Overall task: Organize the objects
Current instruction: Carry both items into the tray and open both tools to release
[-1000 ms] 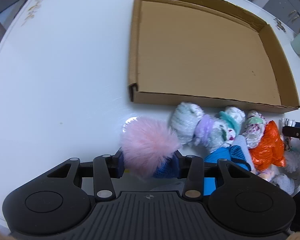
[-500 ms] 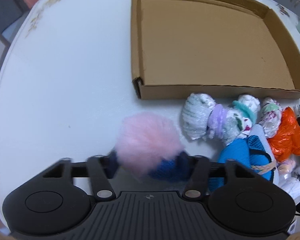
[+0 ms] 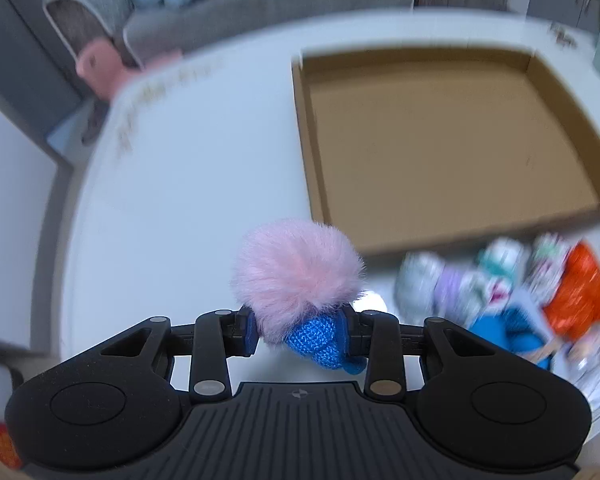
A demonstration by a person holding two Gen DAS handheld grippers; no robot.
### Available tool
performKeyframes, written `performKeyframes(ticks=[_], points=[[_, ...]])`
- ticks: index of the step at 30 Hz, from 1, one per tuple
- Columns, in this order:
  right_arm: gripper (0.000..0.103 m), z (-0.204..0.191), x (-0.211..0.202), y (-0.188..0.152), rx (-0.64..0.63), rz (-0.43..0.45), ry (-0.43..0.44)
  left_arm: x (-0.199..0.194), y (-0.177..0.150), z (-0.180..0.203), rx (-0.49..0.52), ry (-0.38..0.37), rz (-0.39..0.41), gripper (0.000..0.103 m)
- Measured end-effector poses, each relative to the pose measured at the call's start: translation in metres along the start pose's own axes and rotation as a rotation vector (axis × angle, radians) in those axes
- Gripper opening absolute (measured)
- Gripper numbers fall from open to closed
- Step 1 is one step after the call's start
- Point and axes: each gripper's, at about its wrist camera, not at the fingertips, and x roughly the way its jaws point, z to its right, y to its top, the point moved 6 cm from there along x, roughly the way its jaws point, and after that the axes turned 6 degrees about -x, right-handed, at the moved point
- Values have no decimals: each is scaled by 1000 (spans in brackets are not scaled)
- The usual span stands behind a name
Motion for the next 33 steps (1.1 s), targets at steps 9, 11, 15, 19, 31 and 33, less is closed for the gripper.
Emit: performKeyframes(ticks=[9,11,15,19,31,33], points=[[30,11,20,58,47,175,18,-17,59,45,59,-71,206,42],[30,6,20,72,47,212,38,-8,77,56,52,-94,207,42],[30,-13,22,95,-2,247,64,-2,95,75,78,-120,231,42],[30,-33,39,128,-36,239,79,26,110,84,85,-141,213,43],[30,-77,118,188,-118,137,98,98,127,90,125,-147,177,43],[30,-79,126,191,-129,125,84,101,127,90,135,-142,183,43]])
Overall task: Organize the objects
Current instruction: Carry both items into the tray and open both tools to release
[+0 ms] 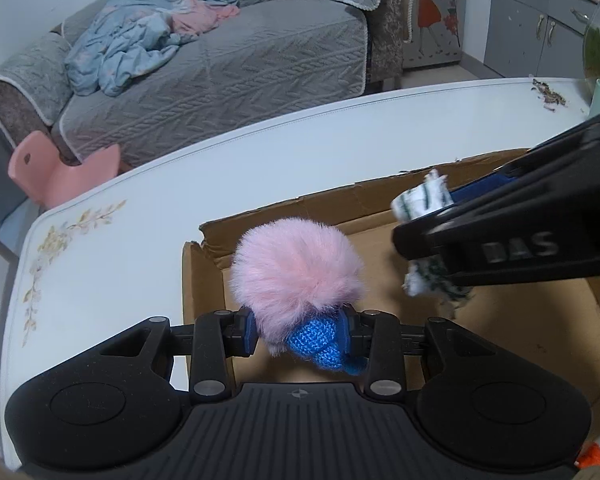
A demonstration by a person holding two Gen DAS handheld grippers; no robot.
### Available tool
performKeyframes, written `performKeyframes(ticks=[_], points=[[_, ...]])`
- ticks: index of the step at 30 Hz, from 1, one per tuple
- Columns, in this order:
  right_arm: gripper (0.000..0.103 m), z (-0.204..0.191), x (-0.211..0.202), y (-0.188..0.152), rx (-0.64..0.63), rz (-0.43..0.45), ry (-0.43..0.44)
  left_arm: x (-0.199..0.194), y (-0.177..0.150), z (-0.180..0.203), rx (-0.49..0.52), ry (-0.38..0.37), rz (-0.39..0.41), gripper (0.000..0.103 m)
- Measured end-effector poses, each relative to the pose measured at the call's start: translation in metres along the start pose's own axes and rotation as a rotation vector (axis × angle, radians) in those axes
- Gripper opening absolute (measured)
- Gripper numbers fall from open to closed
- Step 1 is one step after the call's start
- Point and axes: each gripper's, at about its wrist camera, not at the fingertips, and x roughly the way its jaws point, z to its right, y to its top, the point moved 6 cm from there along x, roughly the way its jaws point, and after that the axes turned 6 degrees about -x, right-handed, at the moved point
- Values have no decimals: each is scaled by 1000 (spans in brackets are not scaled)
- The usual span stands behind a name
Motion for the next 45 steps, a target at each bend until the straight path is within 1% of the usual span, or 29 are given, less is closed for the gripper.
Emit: performKeyframes(ticks=[8,10,13,14,16,19,22,23,24,25,28,32,36,39,40,41,43,45], points=[[30,-1,21,1,9,-50,4,9,-3,-3,29,5,15,45],[30,-2,24,0,6,-59,5,12,-4,-2,42,9,19,47],[31,-4,27,0,11,-68,13,16,-4,-4,49,22,32,53],[31,-5,28,-1,9,-66,14,18,-5,-5,50,25,34,56],[32,-5,30,-1,16,-72,20,19,-7,-7,50,43,41,76],[33,-7,32,-3,12,-78,17,17,-8,-6,52,33,52,81],[33,-5,30,-4,23,-75,7,14,-7,-5,64,43,59,86],[36,-4,29,-4,30,-72,4,12,-6,-3,70,42,64,87],[39,-3,27,-4,38,-69,5,10,-5,-3,75,42,70,92],[45,-3,25,-3,45,-64,10,7,-4,-2,83,46,79,96],[48,-4,17,-1,44,-52,9,-2,-1,0,99,61,99,99],[51,-6,4,0,46,-39,-1,-15,1,2,101,55,96,99],[54,-7,-15,2,48,-20,-8,-37,3,4,101,54,106,99],[57,-7,-38,-2,51,7,-12,-58,5,4,78,52,105,100],[59,-8,-48,-5,55,16,-10,-67,5,4,71,46,103,101],[65,-9,-58,-7,50,27,-6,-75,4,4,66,41,101,101],[70,-13,-80,-13,40,50,-8,-94,-1,6,70,41,93,102],[73,-16,-108,-22,29,88,2,-116,-9,6,75,32,83,102]])
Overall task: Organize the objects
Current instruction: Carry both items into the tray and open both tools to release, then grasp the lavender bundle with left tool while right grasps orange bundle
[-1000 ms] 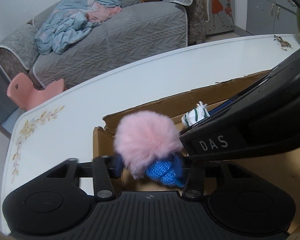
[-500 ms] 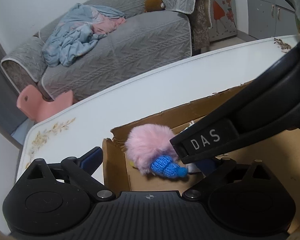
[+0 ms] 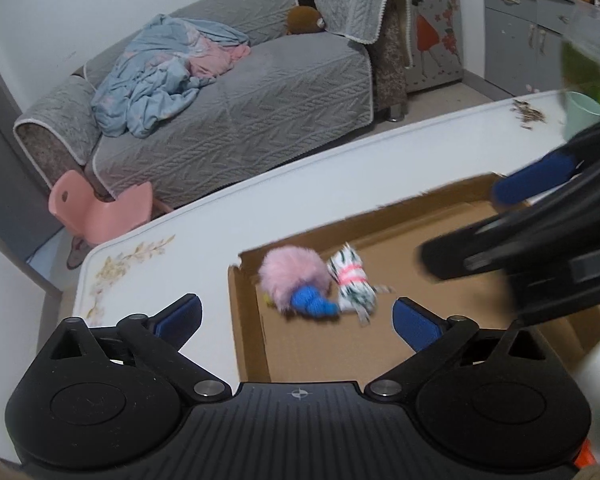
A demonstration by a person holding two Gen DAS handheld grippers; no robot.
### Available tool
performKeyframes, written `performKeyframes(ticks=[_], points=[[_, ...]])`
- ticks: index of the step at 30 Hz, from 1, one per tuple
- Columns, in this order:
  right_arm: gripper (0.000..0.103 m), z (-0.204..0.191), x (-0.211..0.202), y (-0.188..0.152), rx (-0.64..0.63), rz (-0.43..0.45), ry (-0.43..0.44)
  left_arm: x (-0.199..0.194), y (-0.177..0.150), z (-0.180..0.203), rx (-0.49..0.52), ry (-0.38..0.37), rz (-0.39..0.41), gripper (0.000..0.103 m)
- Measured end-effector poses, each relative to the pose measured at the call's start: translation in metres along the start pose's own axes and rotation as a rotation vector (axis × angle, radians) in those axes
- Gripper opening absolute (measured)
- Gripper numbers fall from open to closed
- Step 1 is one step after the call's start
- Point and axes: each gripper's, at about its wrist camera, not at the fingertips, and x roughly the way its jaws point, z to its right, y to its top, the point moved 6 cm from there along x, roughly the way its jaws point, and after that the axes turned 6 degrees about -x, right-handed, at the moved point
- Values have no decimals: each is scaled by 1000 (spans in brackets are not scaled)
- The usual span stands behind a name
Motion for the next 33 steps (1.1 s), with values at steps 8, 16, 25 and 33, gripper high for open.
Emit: performKeyframes(ticks=[8,16,25,33], points=[[103,0,-86,-71,-53,141,-19,-58,-59,-19,-214,-176,-197,102],[89,11,-17,-131,-26,-68,-44,-8,-121,-13,-526,-333,-443,102],[68,17,14,-146,-61,-179,-103,24,-130,-8,-619,-331,-491,102],[60,13,27,-163,-67,-242,-90,37,-136,-9,-640,-301,-503,102]])
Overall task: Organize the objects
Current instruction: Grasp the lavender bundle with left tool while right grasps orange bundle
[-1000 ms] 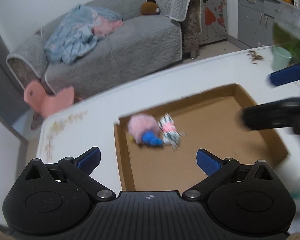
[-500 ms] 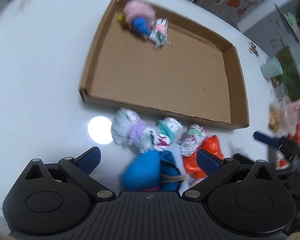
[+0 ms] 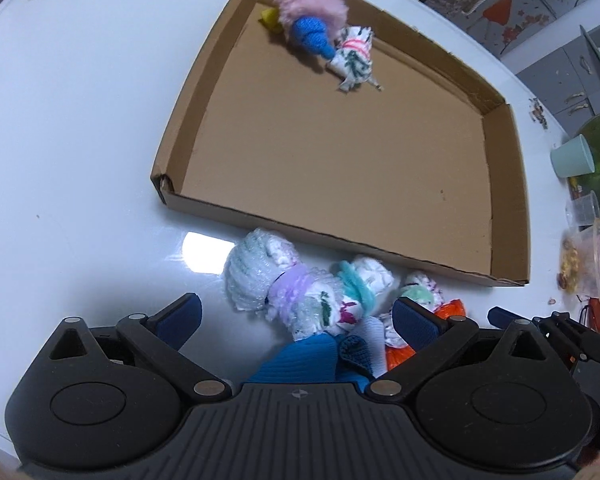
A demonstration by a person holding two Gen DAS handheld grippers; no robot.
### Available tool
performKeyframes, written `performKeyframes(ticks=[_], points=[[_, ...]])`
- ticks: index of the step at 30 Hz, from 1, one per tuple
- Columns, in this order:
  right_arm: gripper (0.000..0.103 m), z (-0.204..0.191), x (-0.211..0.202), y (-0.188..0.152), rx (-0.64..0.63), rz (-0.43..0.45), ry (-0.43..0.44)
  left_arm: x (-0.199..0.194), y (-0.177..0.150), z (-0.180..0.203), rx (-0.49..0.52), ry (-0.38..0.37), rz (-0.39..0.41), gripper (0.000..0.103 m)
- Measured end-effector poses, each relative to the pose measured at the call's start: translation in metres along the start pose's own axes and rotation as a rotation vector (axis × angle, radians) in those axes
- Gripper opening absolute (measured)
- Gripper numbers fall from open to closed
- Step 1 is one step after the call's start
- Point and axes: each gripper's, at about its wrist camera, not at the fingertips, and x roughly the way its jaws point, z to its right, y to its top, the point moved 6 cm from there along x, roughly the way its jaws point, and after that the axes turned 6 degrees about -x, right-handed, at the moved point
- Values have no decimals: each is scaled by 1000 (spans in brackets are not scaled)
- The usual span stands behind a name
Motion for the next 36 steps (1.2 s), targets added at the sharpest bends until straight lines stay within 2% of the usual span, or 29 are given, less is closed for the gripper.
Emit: performKeyframes(ticks=[3,5,9,14,16,17,19,22,29,30,31,32,36], points=[[58,-7,0,-7,-28,-20,8,6,0,-1,-2,9,-3,101],[50,-8,4,-10,-34,-42,3,10,-1,-1,-14,8,-16,100],[44,-8,9,-13,-26,-70,10,17,-1,4,-26,2,-22,98],[27,-8,8,-16,-17,-80,39,20,0,8,-12,14,-10,86],[26,-7,7,-17,-14,-83,44,19,-1,10,15,19,-6,76],[26,-7,7,-17,-7,-84,47,18,-2,10,14,3,-13,73],[25,-6,6,-17,1,-86,51,18,-3,9,1,-31,-26,59],[25,-4,4,-18,13,-89,51,14,-5,8,13,-23,-18,57],[25,6,-4,-20,55,-75,45,6,-2,1,-8,-9,14,60],[25,7,-4,-20,59,-74,44,5,-2,-2,-16,-7,19,65],[25,7,-4,-22,61,-77,39,7,-1,-5,-31,-10,13,77],[25,7,-4,-22,60,-81,33,8,-2,-8,-47,-19,5,81],[25,7,-2,-22,64,-85,22,8,0,-11,-68,-18,15,80]])
